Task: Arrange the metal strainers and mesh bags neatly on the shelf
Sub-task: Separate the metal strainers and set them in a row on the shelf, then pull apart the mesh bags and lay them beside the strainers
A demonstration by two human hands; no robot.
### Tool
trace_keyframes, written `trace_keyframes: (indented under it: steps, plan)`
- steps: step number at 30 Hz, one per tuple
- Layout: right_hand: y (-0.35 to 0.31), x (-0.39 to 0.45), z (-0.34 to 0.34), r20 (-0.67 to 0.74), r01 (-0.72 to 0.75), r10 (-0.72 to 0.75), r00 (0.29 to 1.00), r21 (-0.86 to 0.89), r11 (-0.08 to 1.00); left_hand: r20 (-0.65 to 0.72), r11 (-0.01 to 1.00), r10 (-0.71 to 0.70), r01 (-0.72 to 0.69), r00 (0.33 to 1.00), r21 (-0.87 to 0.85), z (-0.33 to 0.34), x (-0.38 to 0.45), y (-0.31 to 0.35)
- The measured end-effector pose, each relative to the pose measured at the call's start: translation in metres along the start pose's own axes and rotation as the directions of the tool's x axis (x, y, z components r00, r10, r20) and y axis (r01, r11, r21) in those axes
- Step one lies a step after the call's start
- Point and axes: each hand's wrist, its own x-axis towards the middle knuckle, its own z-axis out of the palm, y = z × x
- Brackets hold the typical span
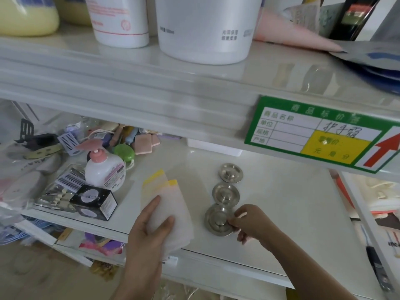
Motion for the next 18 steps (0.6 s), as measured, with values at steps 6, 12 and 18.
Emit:
trace_keyframes:
  steps: [6,12,18]
  plan:
    - [-0.011,-0.023,0.001,-0.285,0.244,-0.337,0.897,-0.317,0.916,0.085,0.983,0.089,-0.101,0.992,0.151,0.013,-0.008,0.009]
    - [-0.065,-0.064,0.004,-0.304,0.558,-0.562,0.769,-0.110,0.823,0.244,0.969,0.010,-0.070,0.970,0.238,0.046,-0.025,-0.004]
    - [-0.057,-0.078,-0.011,-0.471,0.480,-0.527,0.708,-0.227,0.847,0.441,0.907,0.096,-0.261,0.892,0.329,0.071,-0.024,-0.010]
